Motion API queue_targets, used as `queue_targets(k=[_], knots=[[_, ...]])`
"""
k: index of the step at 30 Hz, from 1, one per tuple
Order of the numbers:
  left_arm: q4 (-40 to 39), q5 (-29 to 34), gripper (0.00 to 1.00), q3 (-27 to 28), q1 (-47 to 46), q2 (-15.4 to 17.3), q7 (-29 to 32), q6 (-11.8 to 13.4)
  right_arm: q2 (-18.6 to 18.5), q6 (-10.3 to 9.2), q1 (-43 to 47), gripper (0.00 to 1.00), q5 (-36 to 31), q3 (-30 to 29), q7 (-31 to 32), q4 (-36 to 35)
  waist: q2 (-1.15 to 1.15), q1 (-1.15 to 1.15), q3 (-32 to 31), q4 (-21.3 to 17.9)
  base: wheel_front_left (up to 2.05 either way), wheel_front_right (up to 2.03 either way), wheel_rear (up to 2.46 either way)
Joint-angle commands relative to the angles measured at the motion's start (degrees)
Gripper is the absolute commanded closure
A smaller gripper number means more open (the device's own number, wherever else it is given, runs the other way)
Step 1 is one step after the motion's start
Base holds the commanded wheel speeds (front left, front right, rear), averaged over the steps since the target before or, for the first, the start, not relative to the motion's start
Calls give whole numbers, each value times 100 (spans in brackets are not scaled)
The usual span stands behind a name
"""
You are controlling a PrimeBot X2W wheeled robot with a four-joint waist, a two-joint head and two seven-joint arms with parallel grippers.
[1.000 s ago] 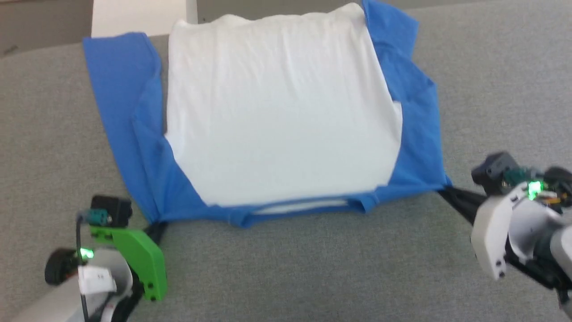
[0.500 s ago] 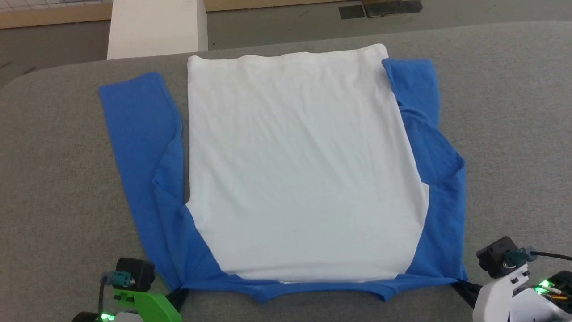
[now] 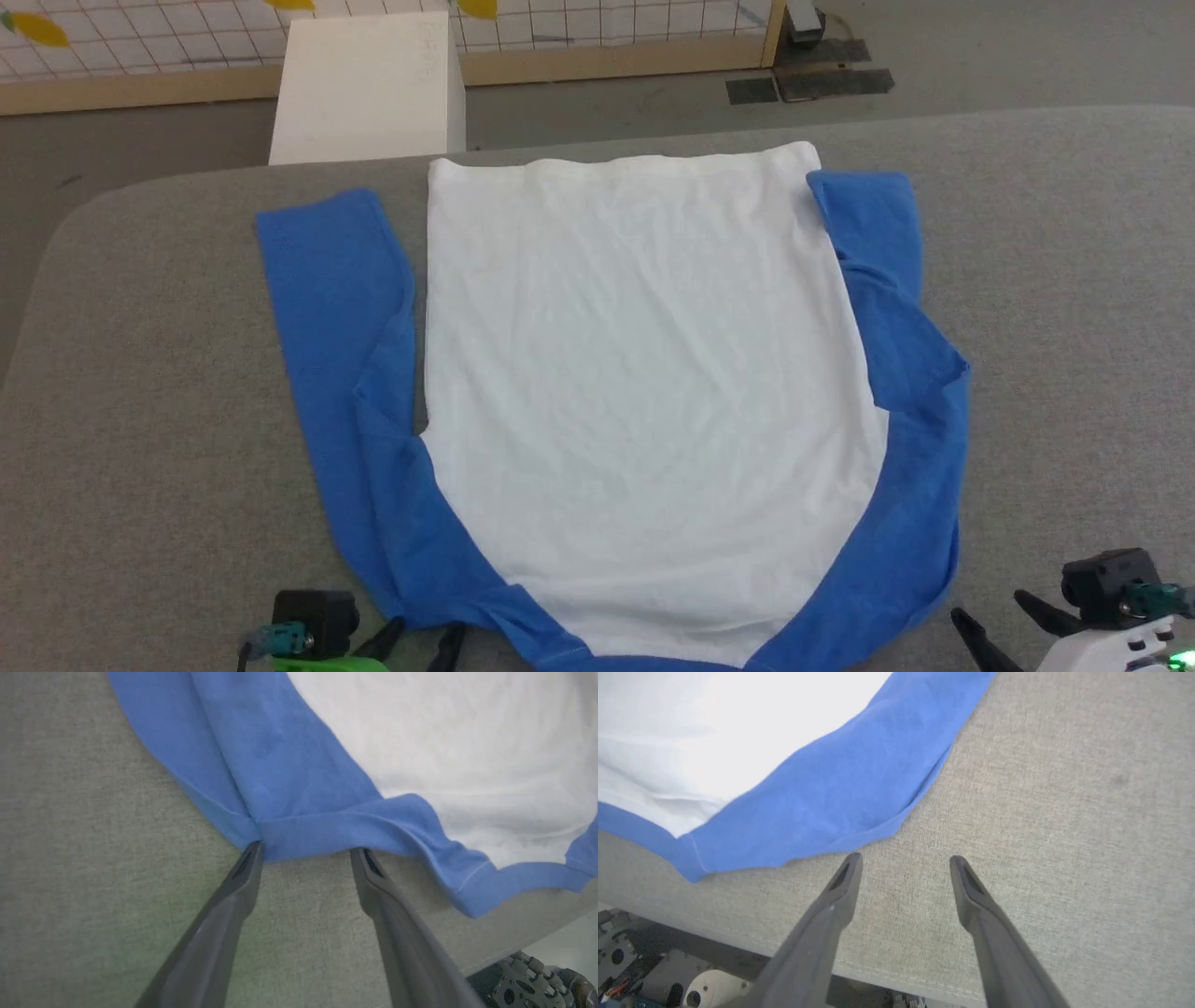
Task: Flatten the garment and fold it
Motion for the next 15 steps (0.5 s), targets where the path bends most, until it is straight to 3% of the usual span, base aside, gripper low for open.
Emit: queue_targets(k=[1, 7, 12, 15], knots=[[-81, -41, 0, 73, 99, 25, -127, 35, 193, -10, 78, 0, -75, -135, -177, -157, 0, 1, -139, 88, 0, 0, 0], [-374, 187, 0, 501, 48, 168, -716, 185, 1099, -10, 95, 0, -178, -589, -1150, -599, 0, 1, -206, 102, 0, 0, 0], [-291, 689, 0, 1237, -209, 123, -952, 424, 1484, -10, -169, 0, -257, -806, -1976, -551, 0, 1, -68, 77, 0, 0, 0], [-72, 1208, 0, 1661, -574, 28, -968, 312, 1631, -10, -407, 0, -310, -837, -2328, -485, 0, 1, 166, 32, 0, 0, 0]])
